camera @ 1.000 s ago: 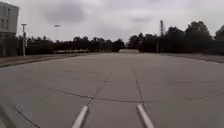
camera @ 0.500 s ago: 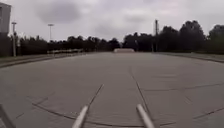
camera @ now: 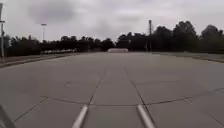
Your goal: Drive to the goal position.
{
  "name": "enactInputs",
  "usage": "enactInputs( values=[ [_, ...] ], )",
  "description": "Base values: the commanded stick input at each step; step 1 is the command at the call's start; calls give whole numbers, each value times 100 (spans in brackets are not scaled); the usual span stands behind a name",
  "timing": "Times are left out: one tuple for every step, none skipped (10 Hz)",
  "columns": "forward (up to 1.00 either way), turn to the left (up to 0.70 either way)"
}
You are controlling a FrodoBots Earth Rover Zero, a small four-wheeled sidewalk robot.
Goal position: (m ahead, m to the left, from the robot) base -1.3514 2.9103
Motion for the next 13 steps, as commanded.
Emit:
enactInputs(
  values=[
    [100, -27],
    [100, -27],
    [100, -27],
    [100, -27],
    [100, -13],
    [100, 0],
    [100, 0],
    [100, 0],
    [100, 0],
    [100, 0],
    [100, 0],
    [100, 0],
    [100, 0]
  ],
)
